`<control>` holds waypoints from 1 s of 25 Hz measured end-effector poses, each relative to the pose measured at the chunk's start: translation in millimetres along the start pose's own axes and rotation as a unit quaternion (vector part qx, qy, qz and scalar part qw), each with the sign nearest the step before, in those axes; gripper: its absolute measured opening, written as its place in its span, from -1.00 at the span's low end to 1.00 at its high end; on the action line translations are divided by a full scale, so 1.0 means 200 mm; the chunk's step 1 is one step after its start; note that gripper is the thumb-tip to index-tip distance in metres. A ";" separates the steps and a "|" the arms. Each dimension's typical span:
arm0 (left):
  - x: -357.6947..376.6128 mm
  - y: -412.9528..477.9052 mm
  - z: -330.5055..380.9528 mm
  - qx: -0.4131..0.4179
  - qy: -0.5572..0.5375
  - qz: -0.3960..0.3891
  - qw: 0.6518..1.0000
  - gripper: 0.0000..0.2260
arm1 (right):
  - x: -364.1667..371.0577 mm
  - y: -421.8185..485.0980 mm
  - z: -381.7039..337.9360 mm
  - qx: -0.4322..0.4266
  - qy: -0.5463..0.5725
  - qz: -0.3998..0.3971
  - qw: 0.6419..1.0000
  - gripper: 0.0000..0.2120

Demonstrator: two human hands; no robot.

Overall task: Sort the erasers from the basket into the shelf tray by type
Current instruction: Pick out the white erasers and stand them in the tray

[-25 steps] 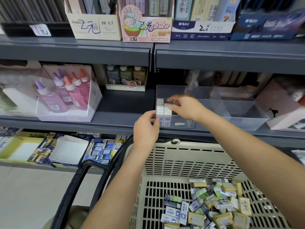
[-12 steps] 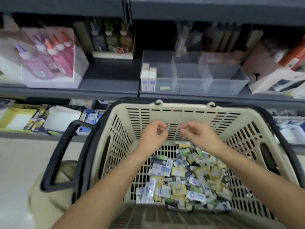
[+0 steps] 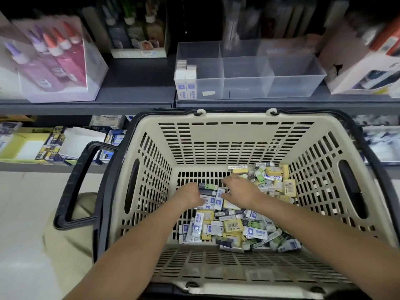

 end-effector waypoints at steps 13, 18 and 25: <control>0.00 -0.01 -0.01 -0.011 -0.059 -0.167 0.984 -0.74 | -0.02 0.02 0.10 0.067 0.216 0.013 0.974 -0.90; -0.09 0.00 -0.01 -0.102 -0.313 -0.105 0.938 -0.78 | -0.03 0.00 0.10 0.263 0.510 0.007 0.819 -0.94; -0.09 -0.01 0.09 -0.115 -0.589 -0.115 0.792 -0.67 | -0.05 -0.02 -0.02 0.285 0.603 -0.002 0.745 -0.93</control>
Point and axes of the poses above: each hand's wrist, its own y-axis towards the middle knuckle, its own x-axis out of the palm, z = x × y, the point moved 4 cm from there along y, towards the middle knuckle, and after that the axes turned 11 degrees about z, right-handed, at the moved point
